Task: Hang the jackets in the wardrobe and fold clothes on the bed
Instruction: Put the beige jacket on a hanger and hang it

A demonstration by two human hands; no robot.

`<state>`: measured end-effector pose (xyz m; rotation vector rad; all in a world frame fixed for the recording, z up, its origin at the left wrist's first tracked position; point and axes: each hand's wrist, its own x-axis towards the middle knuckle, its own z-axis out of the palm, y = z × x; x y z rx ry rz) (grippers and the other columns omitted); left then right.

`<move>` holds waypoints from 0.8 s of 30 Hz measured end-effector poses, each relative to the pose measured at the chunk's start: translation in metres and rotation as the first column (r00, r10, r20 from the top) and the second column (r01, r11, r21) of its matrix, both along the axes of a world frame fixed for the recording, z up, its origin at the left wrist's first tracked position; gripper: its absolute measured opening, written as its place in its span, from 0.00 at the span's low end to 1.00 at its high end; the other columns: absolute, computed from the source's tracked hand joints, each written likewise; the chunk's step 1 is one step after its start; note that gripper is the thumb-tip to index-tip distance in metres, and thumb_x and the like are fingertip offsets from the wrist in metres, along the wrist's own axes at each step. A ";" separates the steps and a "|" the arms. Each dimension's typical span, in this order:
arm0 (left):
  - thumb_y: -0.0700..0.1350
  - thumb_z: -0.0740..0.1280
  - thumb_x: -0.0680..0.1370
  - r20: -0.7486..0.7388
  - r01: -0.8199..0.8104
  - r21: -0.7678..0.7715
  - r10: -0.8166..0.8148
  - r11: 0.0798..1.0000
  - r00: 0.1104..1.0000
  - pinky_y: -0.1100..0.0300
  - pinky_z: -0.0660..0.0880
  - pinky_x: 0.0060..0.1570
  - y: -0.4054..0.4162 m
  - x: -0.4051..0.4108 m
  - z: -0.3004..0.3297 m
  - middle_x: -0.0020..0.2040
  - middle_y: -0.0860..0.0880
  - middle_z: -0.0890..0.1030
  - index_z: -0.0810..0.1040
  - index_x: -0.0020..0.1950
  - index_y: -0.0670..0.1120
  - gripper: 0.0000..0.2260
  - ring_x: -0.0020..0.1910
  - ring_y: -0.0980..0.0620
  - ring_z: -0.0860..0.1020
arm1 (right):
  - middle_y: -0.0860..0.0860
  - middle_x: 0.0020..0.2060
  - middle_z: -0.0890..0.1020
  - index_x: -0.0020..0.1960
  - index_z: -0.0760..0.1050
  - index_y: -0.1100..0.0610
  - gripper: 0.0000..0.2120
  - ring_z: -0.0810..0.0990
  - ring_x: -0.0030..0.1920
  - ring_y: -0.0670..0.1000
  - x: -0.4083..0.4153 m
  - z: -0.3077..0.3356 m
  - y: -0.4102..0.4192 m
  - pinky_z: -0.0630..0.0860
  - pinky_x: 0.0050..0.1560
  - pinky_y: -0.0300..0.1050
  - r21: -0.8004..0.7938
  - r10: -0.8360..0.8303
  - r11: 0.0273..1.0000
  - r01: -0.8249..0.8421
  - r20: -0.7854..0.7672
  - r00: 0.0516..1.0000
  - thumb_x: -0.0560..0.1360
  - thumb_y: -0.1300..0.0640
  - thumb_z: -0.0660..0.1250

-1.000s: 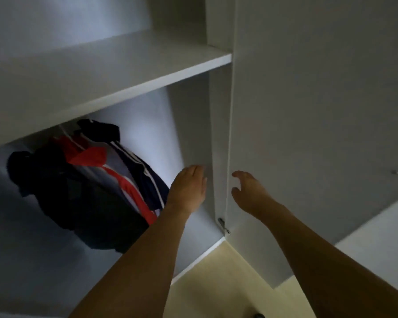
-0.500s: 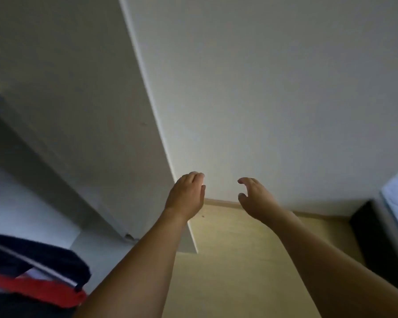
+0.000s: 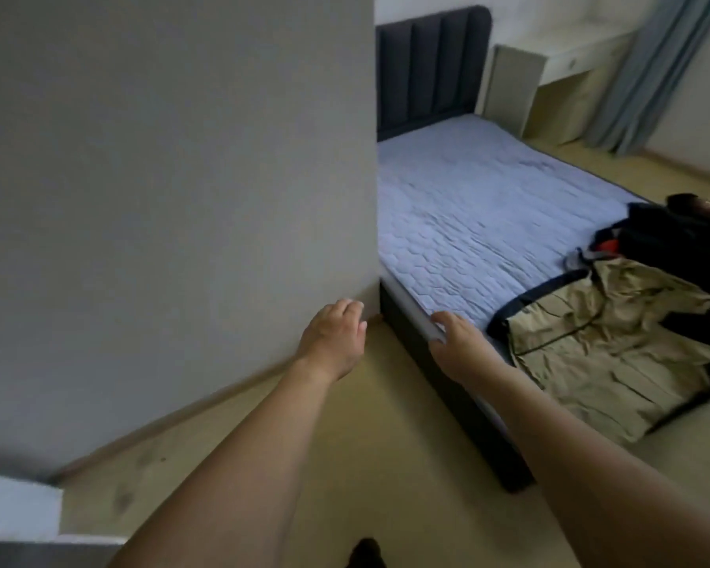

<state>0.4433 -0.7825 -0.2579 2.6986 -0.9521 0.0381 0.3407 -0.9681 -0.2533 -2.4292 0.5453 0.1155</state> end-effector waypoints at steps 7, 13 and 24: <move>0.46 0.59 0.81 -0.200 0.076 -0.002 -0.075 0.997 0.977 0.52 0.69 0.62 -0.179 0.029 -0.054 0.64 0.43 0.74 0.73 0.64 0.42 0.15 0.60 0.42 0.73 | 0.55 0.68 0.72 0.71 0.66 0.57 0.21 0.69 0.67 0.53 0.001 -0.029 -0.174 0.66 0.61 0.42 0.043 -0.253 0.966 0.255 -0.044 0.966 0.78 0.58 0.59; 0.45 0.58 0.81 -0.368 0.126 0.053 -0.098 0.991 0.925 0.52 0.68 0.63 -0.345 0.070 -0.082 0.65 0.42 0.74 0.72 0.65 0.41 0.15 0.63 0.42 0.72 | 0.53 0.67 0.72 0.70 0.68 0.54 0.23 0.77 0.57 0.52 0.017 -0.046 -0.328 0.75 0.52 0.43 0.118 -0.481 0.864 0.490 -0.096 0.871 0.75 0.59 0.58; 0.44 0.57 0.79 -0.546 0.137 0.039 -0.094 0.990 0.832 0.53 0.68 0.61 -0.725 0.091 -0.137 0.67 0.43 0.73 0.71 0.68 0.44 0.17 0.64 0.43 0.72 | 0.54 0.63 0.73 0.74 0.61 0.56 0.26 0.75 0.43 0.48 -0.011 -0.137 -0.686 0.69 0.33 0.42 0.246 -0.726 0.596 0.765 -0.242 0.643 0.77 0.58 0.59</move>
